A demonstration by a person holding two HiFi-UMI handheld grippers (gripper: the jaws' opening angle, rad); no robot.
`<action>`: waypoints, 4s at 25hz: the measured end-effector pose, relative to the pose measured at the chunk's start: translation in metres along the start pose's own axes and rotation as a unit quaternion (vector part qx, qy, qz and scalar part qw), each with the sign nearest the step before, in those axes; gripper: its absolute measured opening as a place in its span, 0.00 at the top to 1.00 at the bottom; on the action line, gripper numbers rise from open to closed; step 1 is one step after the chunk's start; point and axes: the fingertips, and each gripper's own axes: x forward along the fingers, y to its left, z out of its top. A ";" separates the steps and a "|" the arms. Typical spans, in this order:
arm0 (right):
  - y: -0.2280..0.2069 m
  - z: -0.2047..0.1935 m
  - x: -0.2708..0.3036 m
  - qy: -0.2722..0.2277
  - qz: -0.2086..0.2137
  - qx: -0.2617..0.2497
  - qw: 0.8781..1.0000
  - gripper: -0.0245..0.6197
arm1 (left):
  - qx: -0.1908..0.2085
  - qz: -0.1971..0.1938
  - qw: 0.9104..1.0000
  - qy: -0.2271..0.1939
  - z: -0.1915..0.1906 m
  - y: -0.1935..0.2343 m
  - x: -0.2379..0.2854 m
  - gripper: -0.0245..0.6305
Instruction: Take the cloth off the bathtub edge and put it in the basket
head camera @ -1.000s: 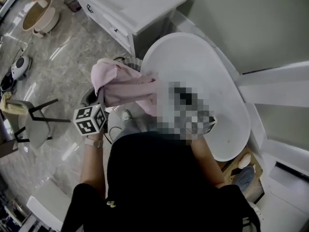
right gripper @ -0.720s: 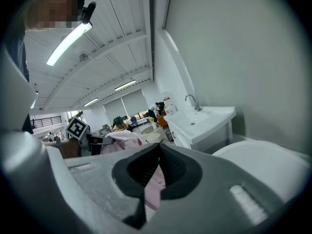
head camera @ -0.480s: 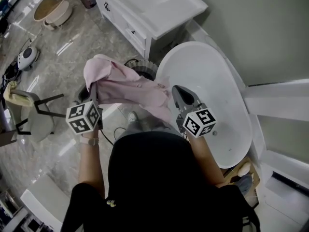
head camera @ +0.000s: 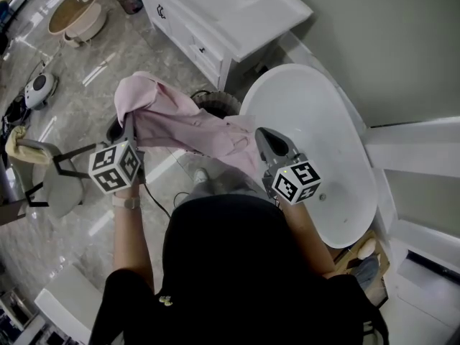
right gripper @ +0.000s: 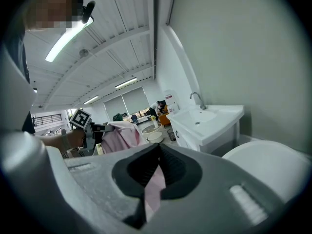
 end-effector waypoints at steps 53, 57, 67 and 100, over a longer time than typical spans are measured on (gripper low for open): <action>-0.051 -0.026 -0.007 0.011 -0.102 0.047 0.994 0.97 | 0.059 -0.133 0.985 0.094 -0.036 -0.076 0.121 0.89; -0.064 -0.032 -0.021 0.014 -0.120 0.057 0.991 0.97 | 0.065 -0.153 0.979 0.115 -0.054 -0.101 0.133 0.89; -0.083 -0.051 -0.032 0.029 -0.147 0.080 0.985 0.97 | 0.074 -0.186 0.962 0.184 -0.120 -0.136 0.172 0.89; -0.125 -0.188 -0.002 0.104 -0.188 0.135 0.967 0.97 | 0.154 -0.184 0.899 0.365 -0.441 -0.124 0.346 0.89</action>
